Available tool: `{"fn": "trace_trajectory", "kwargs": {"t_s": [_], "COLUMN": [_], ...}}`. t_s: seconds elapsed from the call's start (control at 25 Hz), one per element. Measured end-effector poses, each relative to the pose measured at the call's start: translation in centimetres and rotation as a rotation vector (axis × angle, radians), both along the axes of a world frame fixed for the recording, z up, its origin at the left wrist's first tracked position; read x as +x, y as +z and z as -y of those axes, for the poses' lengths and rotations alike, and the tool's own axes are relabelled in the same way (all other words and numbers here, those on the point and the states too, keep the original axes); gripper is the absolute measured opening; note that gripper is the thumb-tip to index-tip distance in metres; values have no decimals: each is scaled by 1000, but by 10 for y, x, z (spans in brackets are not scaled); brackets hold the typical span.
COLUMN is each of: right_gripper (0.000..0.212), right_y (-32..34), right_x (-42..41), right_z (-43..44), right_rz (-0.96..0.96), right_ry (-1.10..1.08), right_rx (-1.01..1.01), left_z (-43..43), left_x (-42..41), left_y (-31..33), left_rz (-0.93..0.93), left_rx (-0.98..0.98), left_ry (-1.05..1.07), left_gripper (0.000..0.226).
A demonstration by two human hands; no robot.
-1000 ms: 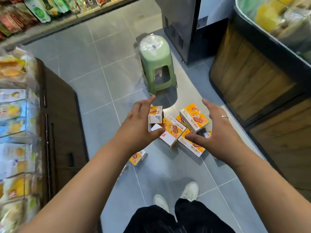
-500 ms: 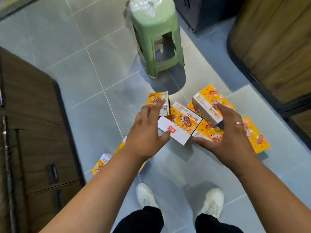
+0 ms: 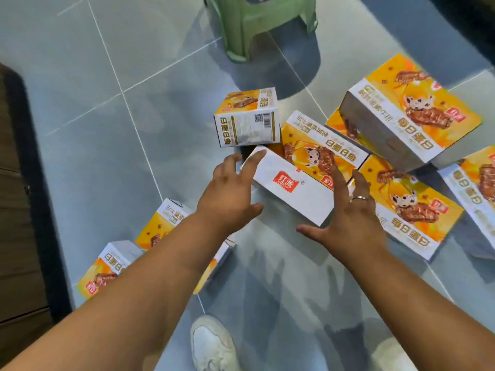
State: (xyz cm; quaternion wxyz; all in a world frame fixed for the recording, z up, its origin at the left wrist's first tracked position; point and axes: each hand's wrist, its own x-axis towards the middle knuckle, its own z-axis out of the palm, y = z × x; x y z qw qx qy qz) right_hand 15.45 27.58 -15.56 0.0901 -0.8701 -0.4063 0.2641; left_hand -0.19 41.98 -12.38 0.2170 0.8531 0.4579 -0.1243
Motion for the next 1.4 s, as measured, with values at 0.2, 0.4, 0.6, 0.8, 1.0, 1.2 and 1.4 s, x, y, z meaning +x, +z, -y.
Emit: {"fn": "trace_trajectory", "kwargs": {"t_s": [0.2, 0.4, 0.6, 0.8, 1.0, 1.2, 1.4], "right_gripper": [121, 94, 87, 85, 90, 92, 88], "right_y": [-91, -114, -75, 15, 135, 263, 407], "right_x": [3, 7, 16, 25, 34, 41, 46], "right_z": [-3, 3, 9, 7, 5, -1, -9], "right_rz": [3, -40, -63, -36, -42, -83, -81], "right_ry": [-5, -20, 10, 81, 136, 160, 222], "right_rx": [-108, 9, 73, 128, 226, 278, 352], "left_z": [-25, -31, -21, -13, -15, -15, -15], "left_x": [15, 20, 5, -9, -15, -18, -28], "left_y": [-86, -119, -95, -17, 105, 235, 367], "left_rz": [-48, 45, 84, 222, 259, 306, 380], "left_rx": [-77, -170, -62, 30, 72, 113, 159], "left_ry": [106, 160, 179, 225, 257, 275, 301], "left_gripper": [103, 94, 78, 75, 73, 71, 72]}}
